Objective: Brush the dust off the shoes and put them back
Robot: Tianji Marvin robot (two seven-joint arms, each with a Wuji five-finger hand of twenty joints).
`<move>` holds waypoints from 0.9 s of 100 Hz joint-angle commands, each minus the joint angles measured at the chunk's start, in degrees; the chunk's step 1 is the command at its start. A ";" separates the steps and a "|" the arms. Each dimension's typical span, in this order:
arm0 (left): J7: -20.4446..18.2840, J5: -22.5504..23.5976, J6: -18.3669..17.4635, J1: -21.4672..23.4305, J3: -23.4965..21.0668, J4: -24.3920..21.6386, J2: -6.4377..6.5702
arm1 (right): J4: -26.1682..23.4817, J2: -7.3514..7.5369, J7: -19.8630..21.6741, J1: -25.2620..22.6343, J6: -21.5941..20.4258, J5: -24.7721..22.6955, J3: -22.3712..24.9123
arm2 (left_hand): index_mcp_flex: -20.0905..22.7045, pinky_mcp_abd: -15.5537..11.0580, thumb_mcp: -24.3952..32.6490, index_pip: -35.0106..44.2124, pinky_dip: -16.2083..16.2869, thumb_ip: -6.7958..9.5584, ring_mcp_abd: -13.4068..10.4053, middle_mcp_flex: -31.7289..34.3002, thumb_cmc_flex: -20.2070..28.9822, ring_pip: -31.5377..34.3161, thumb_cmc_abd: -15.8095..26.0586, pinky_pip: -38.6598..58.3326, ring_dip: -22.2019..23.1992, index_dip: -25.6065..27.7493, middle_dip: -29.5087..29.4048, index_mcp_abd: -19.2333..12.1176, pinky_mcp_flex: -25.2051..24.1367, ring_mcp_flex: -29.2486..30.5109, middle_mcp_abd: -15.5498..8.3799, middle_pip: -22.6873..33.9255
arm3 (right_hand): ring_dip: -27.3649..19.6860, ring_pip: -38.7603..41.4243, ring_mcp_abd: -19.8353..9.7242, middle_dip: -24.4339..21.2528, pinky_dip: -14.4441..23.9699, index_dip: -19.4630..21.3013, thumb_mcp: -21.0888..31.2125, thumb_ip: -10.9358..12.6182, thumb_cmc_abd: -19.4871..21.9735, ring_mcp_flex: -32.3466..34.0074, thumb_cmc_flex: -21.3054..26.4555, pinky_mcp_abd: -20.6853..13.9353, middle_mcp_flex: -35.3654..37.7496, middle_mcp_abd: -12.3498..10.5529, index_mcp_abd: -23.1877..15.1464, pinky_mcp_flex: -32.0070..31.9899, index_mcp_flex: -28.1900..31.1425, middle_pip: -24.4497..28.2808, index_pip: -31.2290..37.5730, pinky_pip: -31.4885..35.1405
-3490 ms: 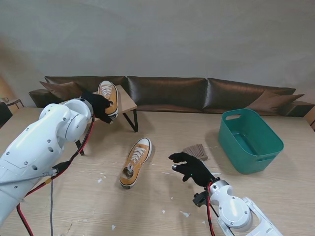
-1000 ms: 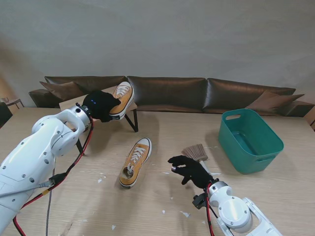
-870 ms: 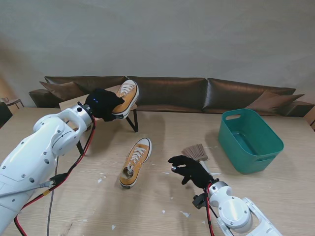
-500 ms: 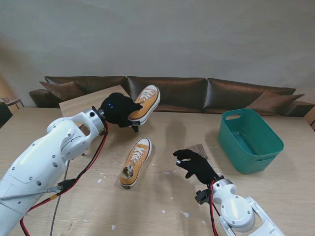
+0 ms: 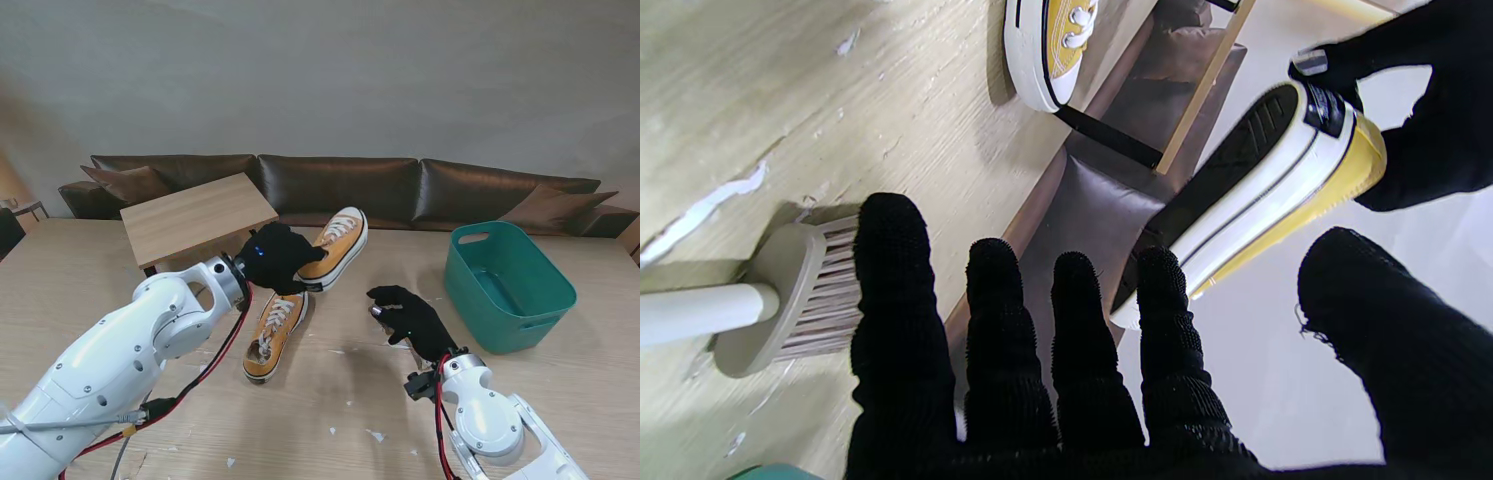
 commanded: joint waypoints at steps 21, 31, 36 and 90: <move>-0.91 -1.19 0.71 3.83 2.37 0.13 -0.52 | -0.44 -0.58 -0.64 0.03 0.56 -0.16 0.60 | 7.68 -0.36 5.38 34.11 0.18 2.86 -2.90 1.97 10.78 -2.73 5.90 -0.89 0.98 6.16 2.23 5.13 -0.75 1.45 -6.11 2.19 | 0.09 0.22 0.00 -0.01 0.95 -0.73 0.80 1.04 0.68 1.05 0.14 0.25 1.34 0.96 -0.03 -24.55 0.91 0.10 -0.49 -1.38; -1.77 -1.88 1.27 5.33 2.45 0.27 -0.41 | -0.19 -0.70 -0.98 0.25 0.70 0.02 0.69 | 7.49 -0.44 5.13 34.05 0.30 2.87 -2.57 1.74 11.07 -2.86 6.07 -1.03 1.17 6.34 2.47 5.40 -1.53 0.99 -6.01 2.20 | 0.09 0.18 0.04 -0.01 0.97 -0.72 0.78 1.04 0.70 1.02 0.23 0.26 1.32 1.04 0.05 -24.59 0.93 0.03 -0.55 -1.47; -2.13 -1.91 1.47 5.94 2.41 0.32 -0.31 | -0.04 -0.75 -1.10 0.34 0.73 0.16 0.70 | 7.36 -0.38 5.03 34.02 0.42 2.90 -2.45 1.60 11.30 -2.85 6.07 -0.97 1.29 6.45 2.62 5.66 -1.83 0.87 -5.90 2.21 | 0.10 0.18 -0.02 -0.01 0.99 -0.71 0.78 1.03 0.71 1.06 0.21 0.31 1.35 0.96 -0.02 -24.60 0.97 0.00 -0.57 -1.51; -3.08 -0.70 4.53 6.49 6.07 4.24 0.51 | 0.99 -0.95 -1.04 0.95 1.05 1.55 0.57 | 6.80 0.74 3.64 33.40 2.25 3.69 0.05 0.10 11.94 -1.91 6.09 0.75 2.45 7.22 3.63 6.02 -5.48 -1.65 -5.34 1.93 | 0.15 0.09 0.18 0.06 1.20 -0.60 0.88 1.01 0.70 1.03 0.43 0.37 1.39 0.98 0.07 -24.58 1.07 -0.06 -0.68 -1.96</move>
